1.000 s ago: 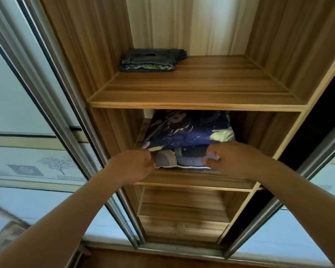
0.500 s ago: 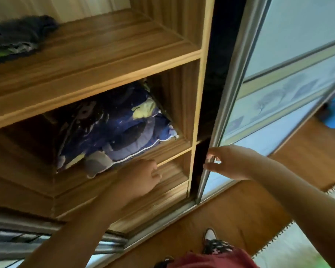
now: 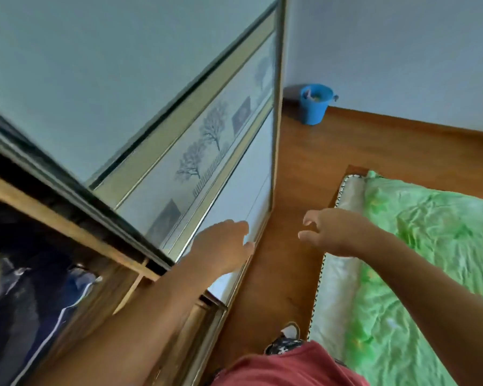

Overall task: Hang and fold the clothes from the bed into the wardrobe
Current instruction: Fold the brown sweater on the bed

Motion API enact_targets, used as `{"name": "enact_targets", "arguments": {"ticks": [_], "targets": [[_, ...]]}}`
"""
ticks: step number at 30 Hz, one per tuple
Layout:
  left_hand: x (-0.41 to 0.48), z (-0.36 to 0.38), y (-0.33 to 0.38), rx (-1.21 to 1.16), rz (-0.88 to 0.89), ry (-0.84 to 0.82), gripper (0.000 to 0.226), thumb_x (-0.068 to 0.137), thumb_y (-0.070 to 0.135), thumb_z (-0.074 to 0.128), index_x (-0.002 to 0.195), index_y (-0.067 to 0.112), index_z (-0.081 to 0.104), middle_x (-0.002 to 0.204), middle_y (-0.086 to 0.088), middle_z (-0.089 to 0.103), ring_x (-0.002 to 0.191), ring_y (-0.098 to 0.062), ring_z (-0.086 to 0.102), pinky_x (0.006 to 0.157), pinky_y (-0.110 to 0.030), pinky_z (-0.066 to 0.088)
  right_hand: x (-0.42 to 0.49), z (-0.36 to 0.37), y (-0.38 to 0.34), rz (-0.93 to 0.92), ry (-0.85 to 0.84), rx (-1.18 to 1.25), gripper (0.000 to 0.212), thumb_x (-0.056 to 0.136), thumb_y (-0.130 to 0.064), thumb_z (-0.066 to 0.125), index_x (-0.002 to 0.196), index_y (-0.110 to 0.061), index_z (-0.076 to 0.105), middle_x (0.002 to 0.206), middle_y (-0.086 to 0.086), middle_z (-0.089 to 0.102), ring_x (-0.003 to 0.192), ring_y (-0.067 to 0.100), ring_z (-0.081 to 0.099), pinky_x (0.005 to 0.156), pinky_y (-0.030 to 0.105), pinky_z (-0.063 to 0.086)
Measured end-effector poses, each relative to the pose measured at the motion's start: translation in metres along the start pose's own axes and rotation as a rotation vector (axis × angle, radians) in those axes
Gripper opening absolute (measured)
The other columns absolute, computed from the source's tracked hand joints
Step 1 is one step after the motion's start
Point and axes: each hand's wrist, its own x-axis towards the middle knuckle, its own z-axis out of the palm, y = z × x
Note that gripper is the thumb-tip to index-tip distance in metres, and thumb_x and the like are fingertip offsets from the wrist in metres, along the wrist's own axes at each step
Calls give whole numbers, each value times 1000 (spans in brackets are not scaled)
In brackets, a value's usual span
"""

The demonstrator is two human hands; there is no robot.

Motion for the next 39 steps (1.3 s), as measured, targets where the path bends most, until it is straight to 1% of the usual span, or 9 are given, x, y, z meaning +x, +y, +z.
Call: {"name": "enact_targets", "arguments": {"ticks": [3,8,12,17,21,25,28,33,39], "targets": [[48,-14,28,49,43,-22,39,100,51,43,133,31,51,123,4,57,111,-20,58,85,-32,44,3,-11,45,88,32,68,42,94,-61,50,125,-34,56,123,-4,66,115,21,61,94,42,50],[119,-32,89,117,143,-46,32,99,46,46,119,24,57,108,3,61,96,-19,61,83,-36,52,-14,-22,121,245,73,161,44,94,-61,48,128,-35,55,126,-4,64,114,23,61,94,43,50],[162,-36,147,178,287,-50,32,98,47,46,119,26,56,101,7,59,91,-18,60,74,-33,48,-39,-21,171,389,105,234,45,94,-62,48,130,-36,54,127,-1,63,114,25,61,91,41,50],[208,-36,223,258,475,-95,34,97,51,46,120,29,57,111,6,61,99,-20,61,84,-39,54,-76,-12,219,573,174,284,47,95,-64,47,134,-38,53,128,-4,63,115,23,61,83,35,47],[243,-31,284,337,632,-150,29,95,50,44,111,29,56,106,6,60,95,-20,58,79,-37,51,-101,-9,249,711,195,350,50,97,-63,46,137,-34,51,127,-2,64,114,24,62,83,35,51],[282,-30,342,412,768,-189,40,96,52,42,128,31,54,120,3,61,101,-21,61,80,-38,52,-108,-16,269,850,226,400,47,97,-61,46,134,-33,52,119,-3,65,108,23,63,87,39,55],[320,-32,381,454,866,-226,44,97,53,43,133,32,52,113,4,63,95,-19,61,75,-37,51,-98,-26,284,951,241,418,45,98,-60,46,133,-33,53,115,-4,66,105,24,64,86,39,57],[401,-48,432,495,1029,-244,46,97,53,42,136,32,51,130,2,59,111,-22,58,79,-38,50,-48,-58,314,1079,276,425,45,98,-61,45,132,-32,54,116,-2,67,102,24,65,83,38,57],[495,-91,458,537,1085,-238,42,95,53,45,130,32,56,128,4,62,111,-23,60,84,-39,51,29,-111,349,1129,353,454,44,98,-61,46,130,-32,55,116,-2,67,102,23,65,81,37,57]]}}
